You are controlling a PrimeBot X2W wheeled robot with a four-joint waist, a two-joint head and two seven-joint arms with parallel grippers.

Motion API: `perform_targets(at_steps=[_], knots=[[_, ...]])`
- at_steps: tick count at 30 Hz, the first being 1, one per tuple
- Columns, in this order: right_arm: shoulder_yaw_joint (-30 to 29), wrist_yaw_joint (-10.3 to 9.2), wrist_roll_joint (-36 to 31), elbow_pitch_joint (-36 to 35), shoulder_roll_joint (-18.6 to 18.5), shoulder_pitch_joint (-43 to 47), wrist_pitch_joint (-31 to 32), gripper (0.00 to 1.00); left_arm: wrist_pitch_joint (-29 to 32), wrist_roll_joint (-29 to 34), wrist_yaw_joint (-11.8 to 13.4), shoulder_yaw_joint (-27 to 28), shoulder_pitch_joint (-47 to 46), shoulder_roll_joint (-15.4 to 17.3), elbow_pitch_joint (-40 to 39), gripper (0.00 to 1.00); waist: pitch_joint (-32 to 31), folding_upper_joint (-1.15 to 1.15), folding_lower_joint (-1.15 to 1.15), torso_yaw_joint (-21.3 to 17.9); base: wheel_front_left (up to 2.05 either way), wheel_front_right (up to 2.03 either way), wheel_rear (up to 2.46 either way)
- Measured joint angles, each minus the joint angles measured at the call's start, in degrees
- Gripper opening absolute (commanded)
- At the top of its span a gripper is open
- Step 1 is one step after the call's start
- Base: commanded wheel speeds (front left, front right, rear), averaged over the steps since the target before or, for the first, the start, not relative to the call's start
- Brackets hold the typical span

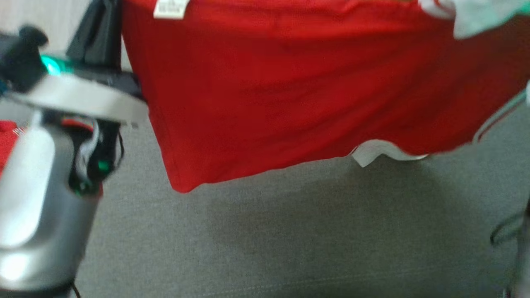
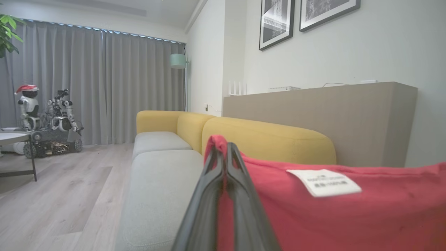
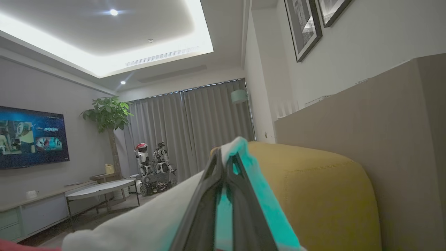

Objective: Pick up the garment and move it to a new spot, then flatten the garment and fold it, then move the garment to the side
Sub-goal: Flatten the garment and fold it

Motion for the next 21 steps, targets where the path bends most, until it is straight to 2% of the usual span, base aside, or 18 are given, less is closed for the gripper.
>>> perform_targets(at_steps=[5, 10, 17, 21], knots=[[2.97, 0.0, 1.94, 8.72, -1.89, -13.47, -1.34, 0.0, -1.88, 0.47, -2.48, -0.18, -10.88, -0.53, 8.24, 0.0, 3.69, 0.0, 0.0, -0.05, 0.0, 0.0, 0.0], [7.83, 0.0, 2.53, 21.56, -3.14, -30.25, -6.58, 0.0, -4.72, 1.02, -5.59, -0.46, -23.58, -2.69, 19.95, 0.0, 7.75, 0.0, 0.01, 0.07, 0.0, 0.0, 0.0], [12.13, 0.0, 2.88, 43.65, -3.16, -47.75, -16.21, 0.0, -10.61, 1.99, -7.9, -0.58, -39.12, -6.62, 40.63, 0.0, 10.9, 0.0, 0.02, 1.86, 0.0, 0.0, 0.0], [14.34, 0.0, 3.0, 51.12, -2.13, -52.75, -21.21, 0.0, -12.7, 2.71, -7.9, -0.03, -43.48, -7.06, 47.71, 0.0, 11.51, 0.0, 0.0, 2.0, 0.0, 0.0, 0.0]])
